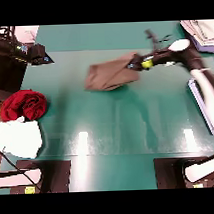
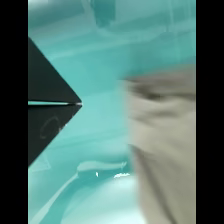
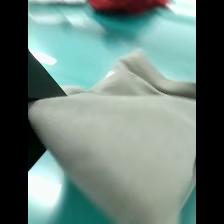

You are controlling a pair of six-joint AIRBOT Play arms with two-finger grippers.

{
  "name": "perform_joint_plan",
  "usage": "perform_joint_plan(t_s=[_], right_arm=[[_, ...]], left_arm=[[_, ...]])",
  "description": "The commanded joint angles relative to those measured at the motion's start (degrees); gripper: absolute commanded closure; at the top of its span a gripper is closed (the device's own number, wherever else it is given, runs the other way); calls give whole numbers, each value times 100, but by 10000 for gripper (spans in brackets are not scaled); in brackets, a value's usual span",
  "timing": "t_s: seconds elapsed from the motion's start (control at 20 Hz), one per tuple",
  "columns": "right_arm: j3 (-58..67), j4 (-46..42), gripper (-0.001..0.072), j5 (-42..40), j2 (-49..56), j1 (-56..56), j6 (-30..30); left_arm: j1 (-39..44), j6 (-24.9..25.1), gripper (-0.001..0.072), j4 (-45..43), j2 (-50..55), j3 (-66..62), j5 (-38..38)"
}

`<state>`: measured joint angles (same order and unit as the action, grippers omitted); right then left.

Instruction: Fold the shirts.

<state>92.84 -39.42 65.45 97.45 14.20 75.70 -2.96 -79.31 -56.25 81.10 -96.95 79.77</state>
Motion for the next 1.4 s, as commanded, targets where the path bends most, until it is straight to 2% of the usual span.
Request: perform_joint_plan(t_s=[0.0, 0.1, 0.25, 0.45, 0.6, 0.8, 1.1, 1.35], right_arm=[[-605, -1165, 692, 33, -1108, -1401, 459], [-758, -1480, 692, 37, -1486, -2288, 509], [-813, -1458, 692, -17, -1626, -3462, 503], [-813, -1434, 692, -448, -1609, -4312, 498], [-811, -1123, 693, -726, -1611, -4590, 365], [-297, -529, 693, -461, -1611, -4715, 11], [909, -1534, 693, 487, -1615, -4717, 37], [999, -2271, 693, 955, -1851, -4717, 138]], left_arm=[[389, 26, 680, 181, 2, 0, -212], [767, 26, 680, 184, 2, 0, -553], [1285, 24, 680, 184, 2, 0, -1102], [1729, 24, 680, 181, 2, 0, -1368], [1805, 22, 680, 166, 2, 0, -1375], [1805, 22, 680, 122, 2, 0, -1375], [1805, 26, 680, 94, 2, 0, -1375], [1805, 42, 680, 70, 2, 0, -1368]])
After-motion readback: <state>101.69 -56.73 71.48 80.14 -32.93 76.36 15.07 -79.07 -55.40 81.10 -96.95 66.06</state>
